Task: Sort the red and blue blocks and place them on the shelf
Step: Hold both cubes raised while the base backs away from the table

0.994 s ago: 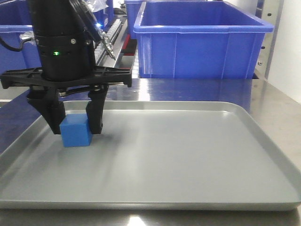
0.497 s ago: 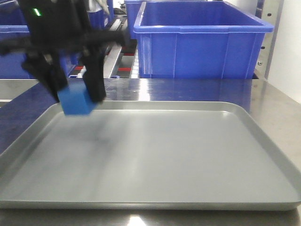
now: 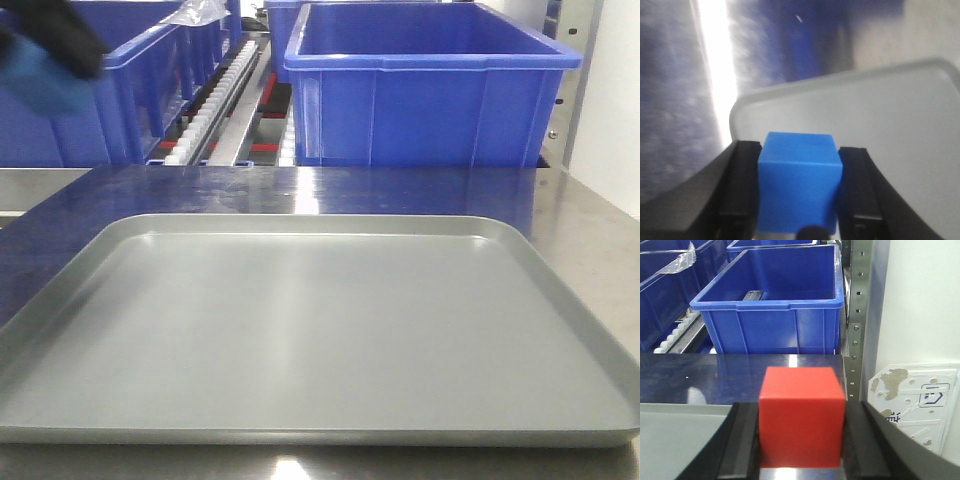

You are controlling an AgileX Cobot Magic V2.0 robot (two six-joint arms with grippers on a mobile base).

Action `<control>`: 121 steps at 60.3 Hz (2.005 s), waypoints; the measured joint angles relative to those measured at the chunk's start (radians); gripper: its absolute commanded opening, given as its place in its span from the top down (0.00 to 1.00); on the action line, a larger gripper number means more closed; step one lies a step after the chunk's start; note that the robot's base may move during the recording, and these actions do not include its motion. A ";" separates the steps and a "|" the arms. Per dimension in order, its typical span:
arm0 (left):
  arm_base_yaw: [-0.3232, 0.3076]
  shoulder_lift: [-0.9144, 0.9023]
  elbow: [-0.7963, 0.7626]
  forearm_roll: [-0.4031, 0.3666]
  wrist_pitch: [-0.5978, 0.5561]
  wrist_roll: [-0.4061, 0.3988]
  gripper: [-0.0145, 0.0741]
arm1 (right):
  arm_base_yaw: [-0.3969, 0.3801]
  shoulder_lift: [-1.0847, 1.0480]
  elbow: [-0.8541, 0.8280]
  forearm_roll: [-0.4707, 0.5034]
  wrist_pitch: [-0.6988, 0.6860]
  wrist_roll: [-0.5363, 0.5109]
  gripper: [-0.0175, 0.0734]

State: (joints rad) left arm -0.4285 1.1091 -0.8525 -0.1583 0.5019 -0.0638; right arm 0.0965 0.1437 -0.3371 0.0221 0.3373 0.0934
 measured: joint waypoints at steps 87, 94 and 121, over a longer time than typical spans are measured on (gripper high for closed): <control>0.289 -0.761 0.376 0.207 -0.281 0.002 0.70 | 0.000 0.000 0.000 0.000 0.000 0.000 0.73; 0.289 -0.761 0.376 0.207 -0.281 0.002 0.70 | 0.000 0.000 0.000 0.000 0.000 0.000 0.73; 0.289 -0.761 0.376 0.207 -0.281 0.002 0.70 | 0.000 0.000 0.000 0.000 0.000 0.000 0.73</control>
State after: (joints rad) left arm -0.1391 0.3482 -0.4764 0.0484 0.2205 -0.0622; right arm 0.0965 0.1437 -0.3371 0.0221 0.3373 0.0934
